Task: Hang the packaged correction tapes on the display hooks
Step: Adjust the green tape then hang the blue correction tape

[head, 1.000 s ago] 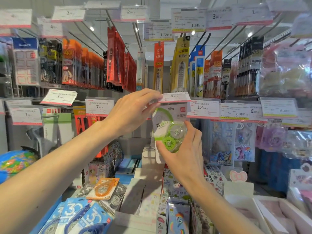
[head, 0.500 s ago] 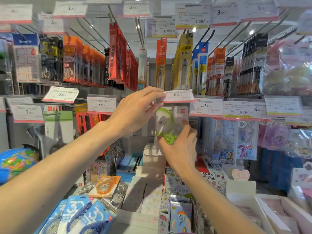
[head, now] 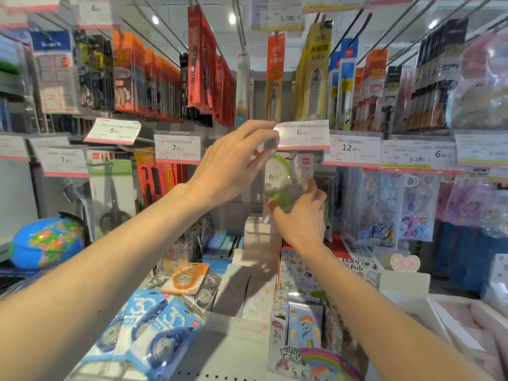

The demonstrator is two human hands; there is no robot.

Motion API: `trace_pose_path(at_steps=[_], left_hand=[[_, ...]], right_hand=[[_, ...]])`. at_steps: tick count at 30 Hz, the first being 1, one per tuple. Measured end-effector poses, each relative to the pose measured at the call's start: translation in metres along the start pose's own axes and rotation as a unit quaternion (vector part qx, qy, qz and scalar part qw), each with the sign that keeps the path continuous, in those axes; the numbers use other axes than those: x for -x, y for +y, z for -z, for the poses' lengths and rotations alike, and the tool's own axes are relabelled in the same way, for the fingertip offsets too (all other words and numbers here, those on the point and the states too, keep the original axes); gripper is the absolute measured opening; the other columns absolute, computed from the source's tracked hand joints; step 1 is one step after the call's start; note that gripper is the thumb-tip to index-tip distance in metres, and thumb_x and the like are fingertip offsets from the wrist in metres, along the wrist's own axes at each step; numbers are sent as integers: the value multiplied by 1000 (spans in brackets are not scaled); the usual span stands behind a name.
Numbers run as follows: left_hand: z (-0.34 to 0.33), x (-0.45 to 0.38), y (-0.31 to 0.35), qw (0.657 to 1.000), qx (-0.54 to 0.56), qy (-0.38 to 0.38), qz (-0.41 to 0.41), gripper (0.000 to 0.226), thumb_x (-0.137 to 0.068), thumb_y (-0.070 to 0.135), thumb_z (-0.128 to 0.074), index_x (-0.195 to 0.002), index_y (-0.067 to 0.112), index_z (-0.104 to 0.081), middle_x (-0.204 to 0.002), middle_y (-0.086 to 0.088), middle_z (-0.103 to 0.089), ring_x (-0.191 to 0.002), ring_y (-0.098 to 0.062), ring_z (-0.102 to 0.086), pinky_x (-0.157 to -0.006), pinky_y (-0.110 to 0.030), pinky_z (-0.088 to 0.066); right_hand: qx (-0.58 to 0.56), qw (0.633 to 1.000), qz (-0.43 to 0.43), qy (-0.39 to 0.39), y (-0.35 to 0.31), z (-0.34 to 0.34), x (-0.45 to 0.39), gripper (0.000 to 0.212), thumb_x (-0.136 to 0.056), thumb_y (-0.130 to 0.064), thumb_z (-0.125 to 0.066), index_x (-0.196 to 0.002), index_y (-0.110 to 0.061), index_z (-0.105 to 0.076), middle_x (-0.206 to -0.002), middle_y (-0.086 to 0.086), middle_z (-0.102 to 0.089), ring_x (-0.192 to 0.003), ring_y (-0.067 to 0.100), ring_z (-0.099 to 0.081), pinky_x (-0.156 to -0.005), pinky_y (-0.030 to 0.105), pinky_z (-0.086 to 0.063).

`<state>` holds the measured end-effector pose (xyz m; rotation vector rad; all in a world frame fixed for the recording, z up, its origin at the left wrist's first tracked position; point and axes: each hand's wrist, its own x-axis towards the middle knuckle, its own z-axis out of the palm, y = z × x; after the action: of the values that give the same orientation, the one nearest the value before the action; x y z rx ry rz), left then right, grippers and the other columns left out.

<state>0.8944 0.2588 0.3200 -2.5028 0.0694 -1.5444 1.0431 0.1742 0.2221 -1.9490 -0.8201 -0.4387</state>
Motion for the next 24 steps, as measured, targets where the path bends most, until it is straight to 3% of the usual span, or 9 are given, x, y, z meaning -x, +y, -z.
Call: trace_pose_path(at_steps=[4, 8, 11, 17, 21, 24], left_hand=[[9, 31, 4, 999, 31, 9, 41, 32, -103, 29, -54, -131, 15, -60, -134, 1, -58, -82, -7, -64, -73, -30, -56], [14, 89, 0, 990, 32, -19, 137, 29, -100, 28, -57, -128, 20, -60, -122, 6, -59, -81, -5, -61, -75, -36, -56], [14, 140, -10, 971, 22, -56, 232, 29, -97, 27, -62, -125, 24, -61, -113, 9, -62, -81, -6, -60, -81, -36, -54], [5, 225, -55, 872, -9, -228, 433, 29, -95, 31, -61, -122, 21, -64, -117, 0, -69, -97, -19, -63, -84, -32, -47], [-4, 260, -73, 808, -29, -345, 477, 41, -96, 34, -60, -134, 19, -57, -133, -10, -62, -122, -27, -59, -98, -35, -45], [-10, 273, -71, 788, -37, -390, 475, 39, -95, 37, -60, -131, 21, -57, -128, -10, -60, -122, -29, -58, -95, -34, -45]], right_hand=[[-1, 1000, 16, -11, 11, 8, 14, 99, -82, -66, -61, -153, -20, -9, -148, 20, -24, -130, 42, -41, -102, 53, -44], [16, 996, 51, -70, 18, 14, 40, 91, -88, -59, -60, -154, -15, -14, -148, 14, -26, -134, 35, -36, -107, 45, -37], [64, 987, 94, -110, 16, 11, 60, 77, -91, -53, -58, -150, -17, -25, -144, 12, -33, -130, 32, -41, -104, 46, -42], [161, 938, 203, -231, -2, -24, 78, 46, -93, -45, -55, -130, -17, -53, -129, 5, -48, -121, 24, -46, -98, 39, -44], [226, 873, 213, -377, -14, -66, 86, 40, -92, -42, -56, -123, -16, -59, -129, 8, -58, -119, 29, -54, -97, 41, -47], [241, 820, 215, -472, -20, -95, 100, 35, -89, -39, -60, -114, -16, -63, -117, 10, -66, -109, 33, -60, -91, 43, -52]])
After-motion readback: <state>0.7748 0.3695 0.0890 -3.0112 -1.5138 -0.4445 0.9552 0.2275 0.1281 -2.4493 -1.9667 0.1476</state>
